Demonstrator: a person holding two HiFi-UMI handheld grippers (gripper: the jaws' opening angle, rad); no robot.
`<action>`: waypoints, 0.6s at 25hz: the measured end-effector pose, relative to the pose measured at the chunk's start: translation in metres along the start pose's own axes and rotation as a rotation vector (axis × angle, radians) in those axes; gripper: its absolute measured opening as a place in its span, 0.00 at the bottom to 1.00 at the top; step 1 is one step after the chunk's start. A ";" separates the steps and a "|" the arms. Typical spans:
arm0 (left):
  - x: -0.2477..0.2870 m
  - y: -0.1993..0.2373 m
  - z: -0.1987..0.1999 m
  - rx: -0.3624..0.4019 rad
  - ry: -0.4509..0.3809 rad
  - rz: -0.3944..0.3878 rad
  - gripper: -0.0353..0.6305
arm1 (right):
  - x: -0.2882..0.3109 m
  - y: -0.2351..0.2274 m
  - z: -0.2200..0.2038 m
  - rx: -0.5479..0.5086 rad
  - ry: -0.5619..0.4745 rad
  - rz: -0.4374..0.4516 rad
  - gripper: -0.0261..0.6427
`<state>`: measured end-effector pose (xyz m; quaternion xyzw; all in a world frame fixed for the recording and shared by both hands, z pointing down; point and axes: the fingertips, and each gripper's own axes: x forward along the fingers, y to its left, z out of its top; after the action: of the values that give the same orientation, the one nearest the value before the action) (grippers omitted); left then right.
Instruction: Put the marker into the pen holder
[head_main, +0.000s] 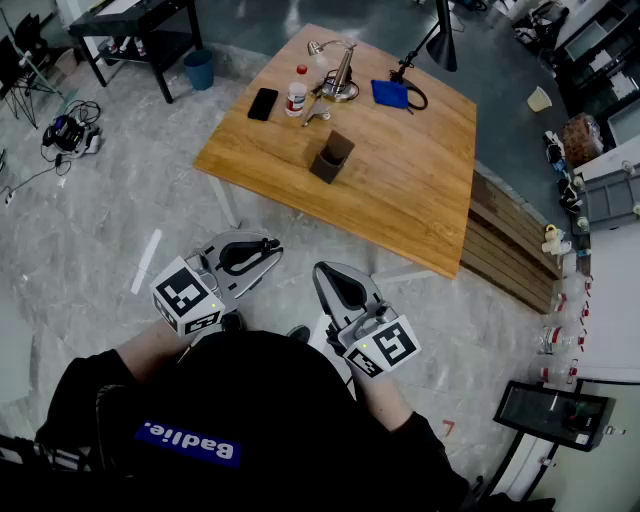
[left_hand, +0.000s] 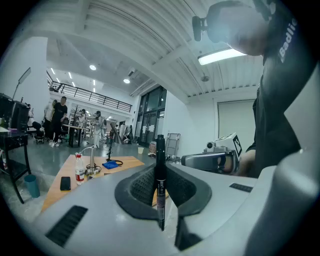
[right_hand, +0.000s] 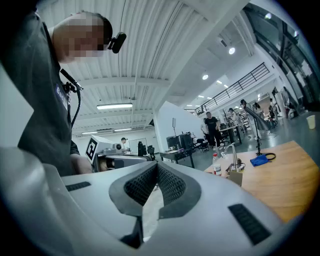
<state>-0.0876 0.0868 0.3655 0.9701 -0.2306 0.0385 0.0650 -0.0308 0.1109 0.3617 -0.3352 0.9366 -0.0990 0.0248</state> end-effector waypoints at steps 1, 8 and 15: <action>0.001 0.001 0.000 0.000 0.000 -0.001 0.12 | 0.001 -0.001 0.000 -0.001 0.001 0.001 0.05; 0.005 -0.001 0.001 0.004 -0.005 -0.004 0.12 | 0.001 -0.003 0.000 -0.006 0.006 0.006 0.05; 0.007 -0.001 0.000 -0.002 -0.009 0.003 0.12 | 0.001 -0.005 0.000 -0.003 0.003 0.011 0.05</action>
<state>-0.0809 0.0845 0.3656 0.9698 -0.2324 0.0341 0.0651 -0.0289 0.1065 0.3621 -0.3301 0.9386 -0.0979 0.0233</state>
